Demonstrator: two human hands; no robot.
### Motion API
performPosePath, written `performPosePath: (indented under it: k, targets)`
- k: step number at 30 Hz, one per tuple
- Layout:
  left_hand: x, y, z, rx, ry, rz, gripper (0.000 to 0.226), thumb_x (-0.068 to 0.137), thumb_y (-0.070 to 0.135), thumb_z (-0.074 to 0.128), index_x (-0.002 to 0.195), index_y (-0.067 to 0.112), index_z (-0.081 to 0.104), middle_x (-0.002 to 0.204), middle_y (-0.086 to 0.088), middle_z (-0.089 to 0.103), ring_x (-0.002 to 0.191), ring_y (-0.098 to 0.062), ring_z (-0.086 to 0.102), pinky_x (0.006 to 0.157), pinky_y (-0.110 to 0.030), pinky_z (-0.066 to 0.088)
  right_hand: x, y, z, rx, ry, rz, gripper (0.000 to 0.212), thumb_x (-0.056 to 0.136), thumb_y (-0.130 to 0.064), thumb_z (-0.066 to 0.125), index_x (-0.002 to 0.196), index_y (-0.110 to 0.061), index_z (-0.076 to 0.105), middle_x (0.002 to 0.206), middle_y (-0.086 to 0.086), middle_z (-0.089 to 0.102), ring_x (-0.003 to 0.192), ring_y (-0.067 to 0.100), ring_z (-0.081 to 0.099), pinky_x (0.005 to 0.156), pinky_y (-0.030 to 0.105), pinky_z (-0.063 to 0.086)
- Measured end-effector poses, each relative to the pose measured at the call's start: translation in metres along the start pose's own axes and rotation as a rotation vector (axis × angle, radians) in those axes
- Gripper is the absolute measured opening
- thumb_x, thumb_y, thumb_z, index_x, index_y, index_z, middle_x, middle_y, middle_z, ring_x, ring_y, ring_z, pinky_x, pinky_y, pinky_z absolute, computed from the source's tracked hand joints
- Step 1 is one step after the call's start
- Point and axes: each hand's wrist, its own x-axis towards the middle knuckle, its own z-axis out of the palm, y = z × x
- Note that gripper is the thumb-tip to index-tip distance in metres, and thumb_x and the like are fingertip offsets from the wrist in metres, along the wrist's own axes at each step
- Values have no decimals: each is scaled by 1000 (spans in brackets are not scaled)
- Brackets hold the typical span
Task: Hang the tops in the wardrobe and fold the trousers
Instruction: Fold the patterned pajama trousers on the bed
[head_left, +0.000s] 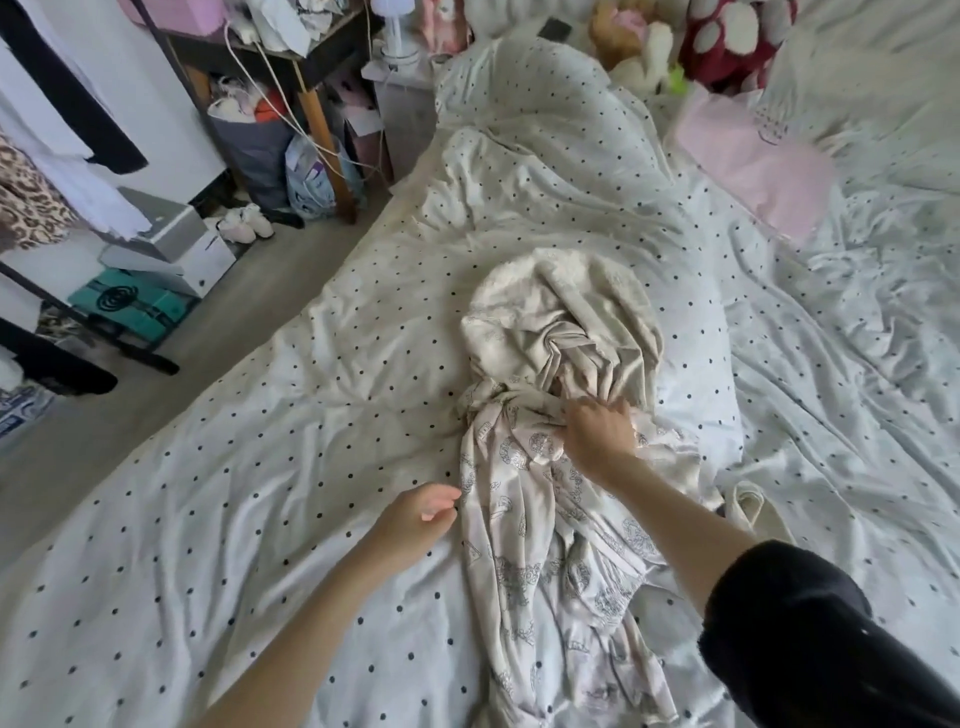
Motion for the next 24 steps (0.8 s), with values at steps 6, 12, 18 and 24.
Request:
performPosePath:
  k: [6,12,18,24]
  targets:
    - [7,57,13,-234,188,-69,67,87,46,58,143,22,30,134,4,43,120,-17,46,99,-29,37,-83,22,15,271,147,-309,10,86,-20,67,95,-14,66,78,-4,66,63,16,60,78,36,54]
    - [-5,92,59,-94,92,-177,68,87,21,64,142,6,27,142,-8,39,126,-24,43,98,-30,36,-156,45,-3,259,-249,-331,24,92,-23,58,112,-12,62,105,0,66,89,15,65,84,26,54]
    - [-69,58,89,251,-251,-198,26,78,21,66,97,11,52,88,1,56,76,-10,54,62,-20,42,-203,81,1,416,-343,-90,31,97,-34,48,110,-11,65,109,5,69,90,14,67,88,23,51]
    - [-105,31,70,306,-473,-231,11,83,23,69,83,12,65,66,12,54,60,-2,49,54,-13,34,-189,77,9,173,-70,-67,61,95,-41,49,148,-28,22,152,-3,26,136,17,30,111,38,28]
